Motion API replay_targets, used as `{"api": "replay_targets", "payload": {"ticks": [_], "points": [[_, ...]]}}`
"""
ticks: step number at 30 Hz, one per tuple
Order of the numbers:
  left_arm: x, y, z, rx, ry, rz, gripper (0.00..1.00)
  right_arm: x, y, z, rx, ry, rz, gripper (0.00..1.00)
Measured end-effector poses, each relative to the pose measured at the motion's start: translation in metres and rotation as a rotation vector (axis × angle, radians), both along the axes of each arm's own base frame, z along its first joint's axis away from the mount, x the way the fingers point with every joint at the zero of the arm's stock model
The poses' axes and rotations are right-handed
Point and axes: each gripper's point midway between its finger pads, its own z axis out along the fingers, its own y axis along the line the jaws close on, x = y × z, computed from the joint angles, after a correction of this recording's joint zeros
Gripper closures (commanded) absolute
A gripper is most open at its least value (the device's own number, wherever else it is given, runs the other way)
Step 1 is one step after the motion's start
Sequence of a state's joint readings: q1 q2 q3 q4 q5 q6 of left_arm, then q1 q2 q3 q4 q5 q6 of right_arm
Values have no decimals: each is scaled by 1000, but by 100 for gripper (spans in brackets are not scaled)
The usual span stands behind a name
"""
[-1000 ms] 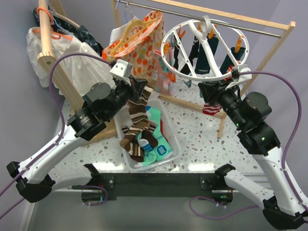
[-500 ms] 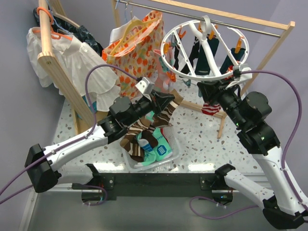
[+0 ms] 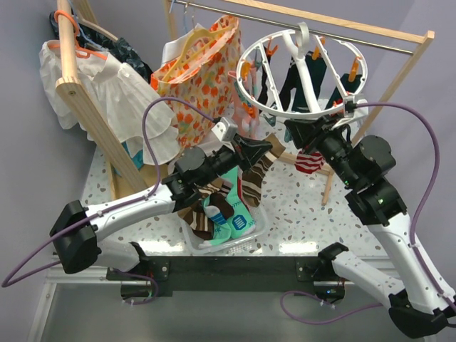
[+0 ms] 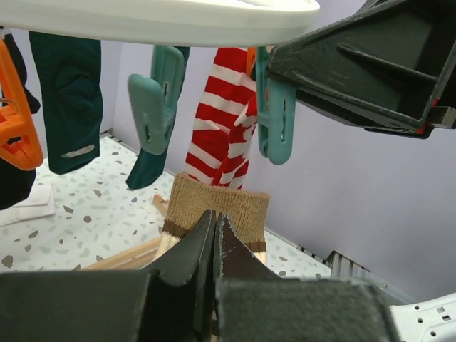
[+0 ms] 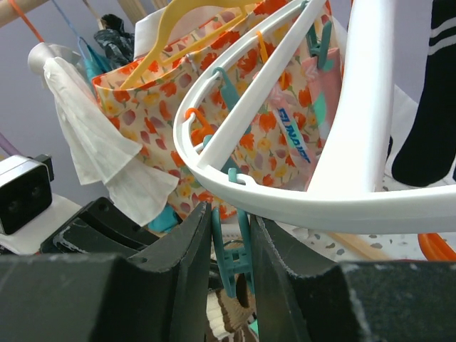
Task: Clip the socks to the hanger
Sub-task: Clamp the sock onto the hanger.
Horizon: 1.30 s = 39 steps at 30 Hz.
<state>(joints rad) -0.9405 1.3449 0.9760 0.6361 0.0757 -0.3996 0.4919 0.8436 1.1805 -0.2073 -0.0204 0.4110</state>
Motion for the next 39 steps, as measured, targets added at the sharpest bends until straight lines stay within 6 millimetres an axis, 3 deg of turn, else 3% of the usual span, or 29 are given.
{"api": "replay_targets", "payload": {"ticks": [37,39], "points": [[5,-13,37,-137,-14,-10,100,1,14,1,107,25,57,100],[6,-14,38,-145,-13,-12,100,1,14,2,109,22,57,95]]}}
